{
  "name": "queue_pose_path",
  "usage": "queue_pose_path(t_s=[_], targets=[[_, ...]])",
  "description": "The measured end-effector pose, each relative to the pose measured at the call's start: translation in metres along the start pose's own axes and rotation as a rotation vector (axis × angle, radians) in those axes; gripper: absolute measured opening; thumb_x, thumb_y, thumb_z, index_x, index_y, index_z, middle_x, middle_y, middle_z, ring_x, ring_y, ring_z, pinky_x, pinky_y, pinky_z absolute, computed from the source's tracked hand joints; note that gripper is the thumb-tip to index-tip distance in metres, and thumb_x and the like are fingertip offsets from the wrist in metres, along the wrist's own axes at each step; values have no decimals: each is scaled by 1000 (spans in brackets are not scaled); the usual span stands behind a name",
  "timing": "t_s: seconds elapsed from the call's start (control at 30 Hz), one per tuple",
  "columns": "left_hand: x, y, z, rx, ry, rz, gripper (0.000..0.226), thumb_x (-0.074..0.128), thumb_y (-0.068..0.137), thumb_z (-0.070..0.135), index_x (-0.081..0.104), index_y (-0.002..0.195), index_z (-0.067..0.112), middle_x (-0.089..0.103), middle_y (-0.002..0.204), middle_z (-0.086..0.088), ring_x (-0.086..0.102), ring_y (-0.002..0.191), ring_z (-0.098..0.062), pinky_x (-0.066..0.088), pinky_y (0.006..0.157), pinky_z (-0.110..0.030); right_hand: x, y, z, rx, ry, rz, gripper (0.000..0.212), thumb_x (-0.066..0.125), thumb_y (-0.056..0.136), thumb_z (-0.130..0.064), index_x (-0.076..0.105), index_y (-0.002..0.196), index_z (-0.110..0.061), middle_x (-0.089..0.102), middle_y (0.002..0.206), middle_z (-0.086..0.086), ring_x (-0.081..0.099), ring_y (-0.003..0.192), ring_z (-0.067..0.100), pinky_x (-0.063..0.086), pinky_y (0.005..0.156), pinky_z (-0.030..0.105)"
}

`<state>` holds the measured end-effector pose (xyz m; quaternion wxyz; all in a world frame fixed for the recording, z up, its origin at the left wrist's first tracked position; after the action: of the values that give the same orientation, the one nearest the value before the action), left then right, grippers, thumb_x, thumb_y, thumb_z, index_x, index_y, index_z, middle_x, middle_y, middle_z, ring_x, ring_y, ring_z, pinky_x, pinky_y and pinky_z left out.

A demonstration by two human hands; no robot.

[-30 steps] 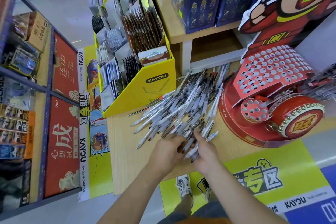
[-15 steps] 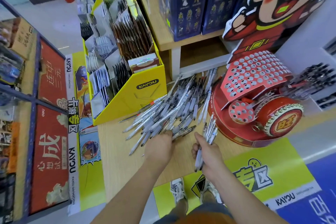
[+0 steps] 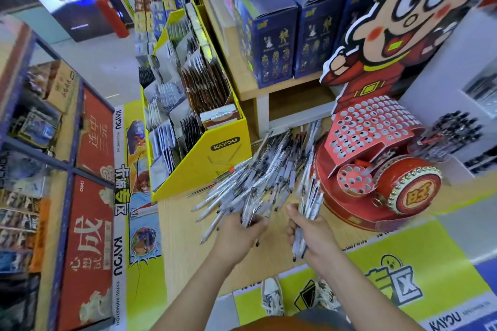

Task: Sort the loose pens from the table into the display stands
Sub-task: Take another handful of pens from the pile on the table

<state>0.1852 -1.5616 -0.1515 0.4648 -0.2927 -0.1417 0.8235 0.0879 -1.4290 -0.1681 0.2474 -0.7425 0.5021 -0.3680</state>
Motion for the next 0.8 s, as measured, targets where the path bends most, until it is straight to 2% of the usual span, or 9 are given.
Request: queue_pose_path(t_s=[0.1,0.2,0.3,0.37,0.5,0.6,0.67,0.73,0.8], targets=[[7,-17,36,52,-164,-57,24,66,89,16,67,64,17,58,56,-5,40,47,-12,33,50,-23,18,-14,-18,-18,-20,-131,32,77,76,-19,65,97,2,58,61,6,46,44,14,39,38,23],[5,-30,64,124,-171,-67,21,67,88,15,69,67,19,60,55,7,42,47,-6,33,50,-20,22,-30,-43,-74,-83,-188,32,79,68,-19,66,90,1,61,61,7,45,43,11,36,36,20],[-2,-41,89,221,-102,-10,17,67,89,19,68,72,18,59,52,16,46,46,3,33,50,-12,18,-50,-70,-160,-165,-255,28,77,71,-17,66,89,2,58,63,8,43,45,11,33,38,20],[-9,-44,108,257,-184,47,18,68,88,21,67,73,13,59,56,10,49,51,-4,38,54,-16,15,-64,-86,-227,-254,-276,31,79,67,-23,68,83,1,60,66,12,41,45,13,34,39,22],[-9,-47,152,243,-381,-8,9,68,88,22,69,87,13,56,50,8,38,38,-6,31,39,-16,10,-91,-110,-328,-360,-319,38,78,66,-25,65,90,0,64,67,9,41,41,13,36,40,24],[3,-50,175,276,-412,-113,12,72,83,23,69,73,16,45,45,4,31,40,-11,28,39,-20,0,-103,-119,-376,-348,-306,36,84,69,-26,65,90,-4,60,67,12,40,42,15,36,40,25],[13,-51,184,301,-426,-120,17,72,83,20,70,66,18,44,46,1,32,40,-11,27,39,-19,-9,-110,-126,-399,-298,-300,40,83,74,-25,62,97,0,58,60,9,41,38,14,37,37,24],[26,-53,191,329,-470,-131,17,66,88,14,71,75,5,45,45,1,33,38,-9,27,38,-17,-20,-116,-132,-389,-195,-298,31,73,80,-19,61,100,0,59,55,4,49,38,14,41,39,23],[38,-51,199,328,-520,-140,27,59,93,14,64,87,-12,37,44,-1,27,38,-10,23,38,-17,-33,-117,-135,-321,-55,-282,28,72,71,-23,66,91,-4,63,61,5,56,50,17,45,49,28]])
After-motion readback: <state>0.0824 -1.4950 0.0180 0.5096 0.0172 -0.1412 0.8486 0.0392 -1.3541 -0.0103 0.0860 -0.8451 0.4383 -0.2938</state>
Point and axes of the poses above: each hand's wrist, its own y-axis towards the middle knuckle, its own x-axis out of the palm, z = x × y, the point moved 2 cm from there along y, towards the middle knuckle
